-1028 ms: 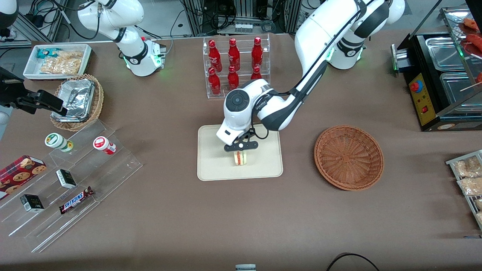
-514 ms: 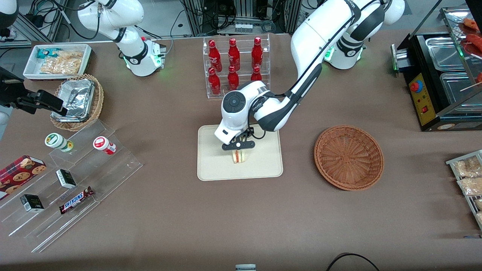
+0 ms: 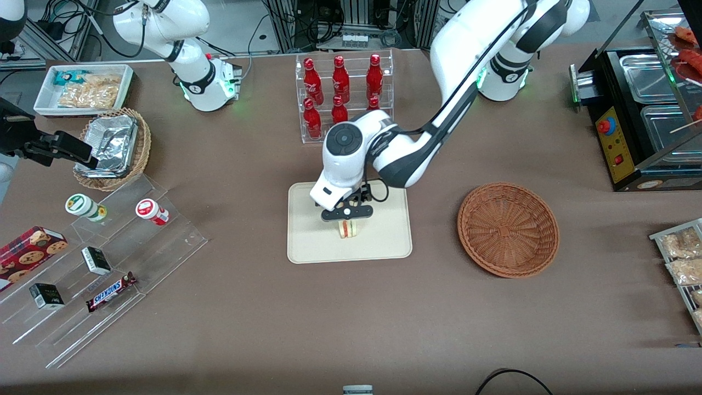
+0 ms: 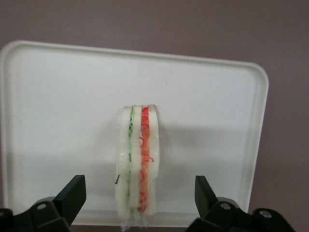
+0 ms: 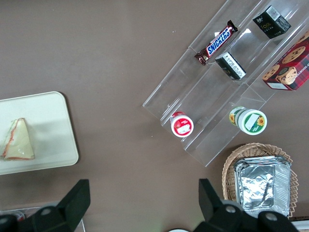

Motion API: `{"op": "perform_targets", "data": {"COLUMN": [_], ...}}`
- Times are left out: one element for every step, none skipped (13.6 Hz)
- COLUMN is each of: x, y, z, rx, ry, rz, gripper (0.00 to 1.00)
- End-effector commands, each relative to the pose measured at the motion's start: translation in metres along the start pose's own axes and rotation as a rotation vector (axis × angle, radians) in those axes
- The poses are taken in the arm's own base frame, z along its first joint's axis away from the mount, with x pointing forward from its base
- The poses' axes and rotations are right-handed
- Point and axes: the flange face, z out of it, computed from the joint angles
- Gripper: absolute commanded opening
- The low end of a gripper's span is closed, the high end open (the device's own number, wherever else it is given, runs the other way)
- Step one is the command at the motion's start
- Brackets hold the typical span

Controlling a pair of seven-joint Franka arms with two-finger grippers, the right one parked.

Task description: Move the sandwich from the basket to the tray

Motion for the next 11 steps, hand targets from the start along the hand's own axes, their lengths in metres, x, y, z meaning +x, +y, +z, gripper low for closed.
{"op": "perform_targets", "data": {"x": [0.020,0.025,0.035,0.047,0.056,0.062,0.067,0.072,0.074,0.079,0.083], "y": [-0.043,-0.058,-0.080,-0.108,-0.134,-0.155,-0.177,-0.196,-0.214,-0.239,-0.257], "z": [-0.098,-0.123,-0.146,-0.170,-0.190,-0.205,-0.222,-0.234,-0.249,-0.260,-0.268], "rx": [0.036,0.053,0.069,0.078,0.089,0.109,0.132,0.151,0.167,0.191,0.206], "ry": [0.048,0.054,0.050,0.044,0.043,0.042,0.039,0.034,0.029,0.010,-0.007], "rz": [-0.115,-0.145,-0.185,-0.225,-0.264,-0.299,-0.333,-0.354,-0.341,-0.317,-0.294], "gripper": [1.00,1.00,1.00,1.00,1.00,1.00,1.00,1.00,1.00,1.00,1.00]}}
